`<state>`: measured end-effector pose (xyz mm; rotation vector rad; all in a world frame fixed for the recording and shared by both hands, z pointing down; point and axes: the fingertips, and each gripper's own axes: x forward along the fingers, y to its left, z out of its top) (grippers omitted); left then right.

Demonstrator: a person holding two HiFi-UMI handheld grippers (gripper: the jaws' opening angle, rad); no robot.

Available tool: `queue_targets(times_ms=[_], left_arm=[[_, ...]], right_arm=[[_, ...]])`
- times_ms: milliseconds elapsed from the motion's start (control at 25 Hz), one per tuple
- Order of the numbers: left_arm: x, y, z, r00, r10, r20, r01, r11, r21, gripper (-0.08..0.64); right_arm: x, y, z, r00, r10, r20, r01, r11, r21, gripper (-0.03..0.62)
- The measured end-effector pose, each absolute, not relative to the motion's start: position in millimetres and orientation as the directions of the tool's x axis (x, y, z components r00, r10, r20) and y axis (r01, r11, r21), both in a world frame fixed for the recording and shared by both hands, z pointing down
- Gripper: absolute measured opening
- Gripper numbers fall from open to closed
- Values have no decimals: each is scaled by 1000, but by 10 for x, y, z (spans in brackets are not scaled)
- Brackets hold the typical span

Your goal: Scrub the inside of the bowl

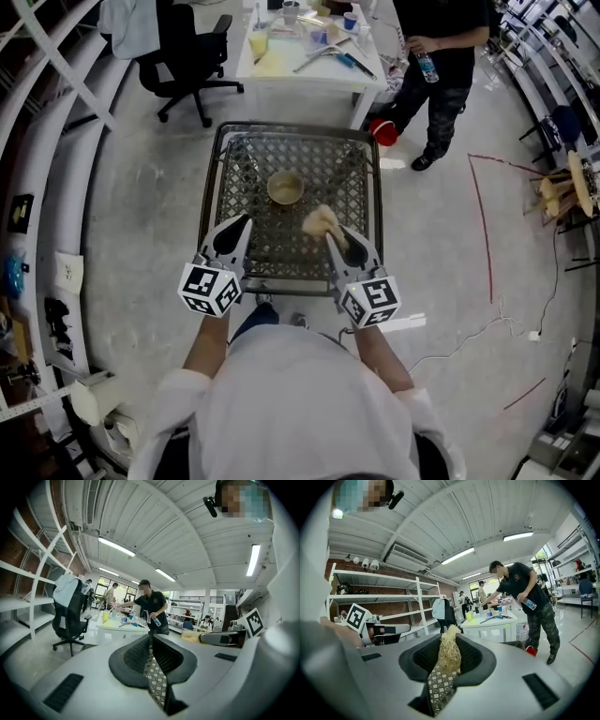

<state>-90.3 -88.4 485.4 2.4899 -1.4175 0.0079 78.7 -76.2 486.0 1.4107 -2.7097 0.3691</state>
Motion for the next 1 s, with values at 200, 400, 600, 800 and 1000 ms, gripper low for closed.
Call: queue_targets(times_ms=[200,400,600,800,1000], left_arm=[[-1019,-1283,4765,568,-814,122,-815,-535,223,46],[-1161,-1603,4784,612,-782,121,-784,-580,220,46],[-1212,-1860,4800,639,-759,123,-763,-606,225,46],[-1140,-2011,4828,649,-749,129,-754,-614,233,46],[-1120,-2176,4777,622,-772,126,-776,-587,232,46]], right_arm=[[609,-1064,4784,-543,-826,151,-837,519,-175,100],[486,-1296,4807,-493,-857,151,-867,469,-168,100],[439,-1459,4845,-460,-871,172,-885,434,-168,100],[471,-1598,4830,-458,-871,178,-886,433,-164,100],[537,-1778,4828,-481,-858,180,-874,455,-170,100]])
